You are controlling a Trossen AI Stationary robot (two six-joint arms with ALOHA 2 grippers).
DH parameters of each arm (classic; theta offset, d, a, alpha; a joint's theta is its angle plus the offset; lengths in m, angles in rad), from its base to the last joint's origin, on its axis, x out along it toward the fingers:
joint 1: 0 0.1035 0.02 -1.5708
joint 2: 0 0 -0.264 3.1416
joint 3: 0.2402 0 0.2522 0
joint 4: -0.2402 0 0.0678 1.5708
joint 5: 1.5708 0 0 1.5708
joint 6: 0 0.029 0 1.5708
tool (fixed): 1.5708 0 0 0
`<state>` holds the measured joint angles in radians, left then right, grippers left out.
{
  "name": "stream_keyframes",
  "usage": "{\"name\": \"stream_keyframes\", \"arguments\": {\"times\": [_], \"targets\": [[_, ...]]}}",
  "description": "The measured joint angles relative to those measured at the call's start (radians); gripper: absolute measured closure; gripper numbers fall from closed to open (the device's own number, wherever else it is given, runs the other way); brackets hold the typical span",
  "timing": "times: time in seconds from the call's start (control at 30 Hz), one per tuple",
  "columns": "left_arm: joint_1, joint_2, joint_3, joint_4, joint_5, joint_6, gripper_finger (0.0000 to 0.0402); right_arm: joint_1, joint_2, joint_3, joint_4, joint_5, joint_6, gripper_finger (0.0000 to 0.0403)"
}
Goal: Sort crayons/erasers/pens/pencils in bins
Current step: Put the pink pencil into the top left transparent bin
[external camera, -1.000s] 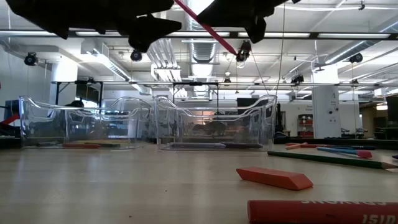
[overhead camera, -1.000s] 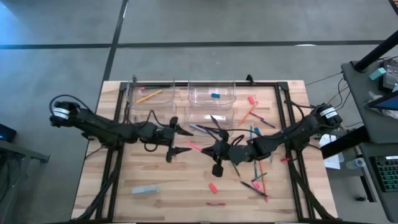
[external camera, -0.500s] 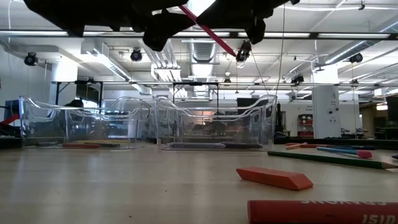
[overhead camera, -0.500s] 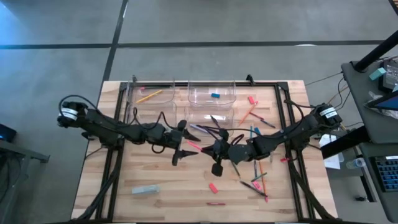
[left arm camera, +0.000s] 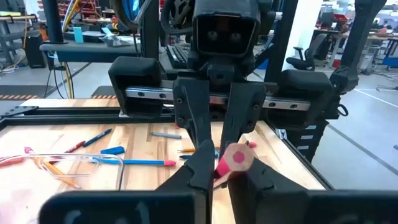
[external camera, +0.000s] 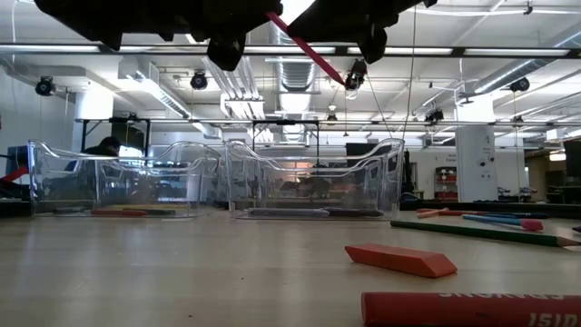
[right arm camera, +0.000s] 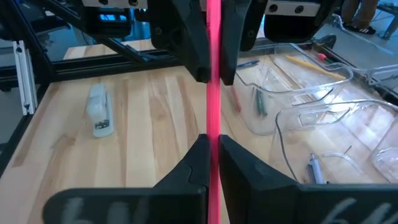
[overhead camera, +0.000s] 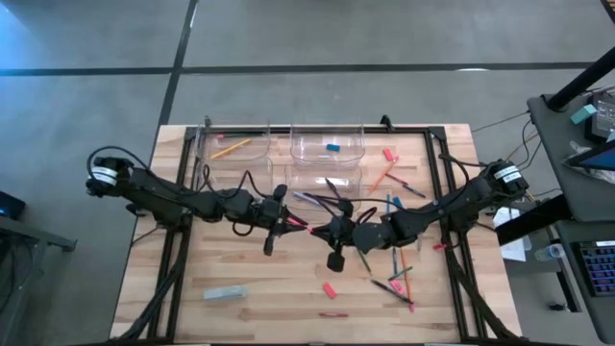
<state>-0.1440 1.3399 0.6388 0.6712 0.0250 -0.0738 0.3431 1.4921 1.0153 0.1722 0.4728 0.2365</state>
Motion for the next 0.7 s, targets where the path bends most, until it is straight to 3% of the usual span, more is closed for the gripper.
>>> {"name": "stream_keyframes", "arguments": {"times": [0.13,0.27,0.37,0.43,0.53,0.6,0.7], "targets": [[0.001,-0.011,0.011,-0.034,0.000,0.001,0.0388,0.001,0.000,0.001,0.001,-0.002,-0.041,0.0354],[0.013,-0.056,0.032,-0.147,-0.011,0.016,0.0388,0.004,-0.002,0.001,-0.001,-0.008,-0.056,0.0282],[0.026,-0.114,0.032,-0.253,-0.074,0.055,0.0388,0.003,-0.011,0.001,-0.002,-0.009,-0.041,0.0223],[0.046,-0.172,0.032,-0.358,-0.164,0.080,0.0388,0.003,-0.021,0.001,-0.004,-0.008,-0.039,0.0191],[0.089,-0.268,0.049,-0.577,-0.381,0.112,0.0388,0.008,-0.041,0.002,-0.018,-0.008,-0.039,0.0158],[0.131,-0.319,0.071,-0.728,-0.527,0.123,0.0388,0.010,-0.051,0.002,-0.032,-0.008,-0.039,0.0144],[0.216,-0.363,0.130,-0.967,-0.667,0.138,0.0389,0.010,-0.051,0.002,-0.041,-0.003,-0.039,0.0136]]}}
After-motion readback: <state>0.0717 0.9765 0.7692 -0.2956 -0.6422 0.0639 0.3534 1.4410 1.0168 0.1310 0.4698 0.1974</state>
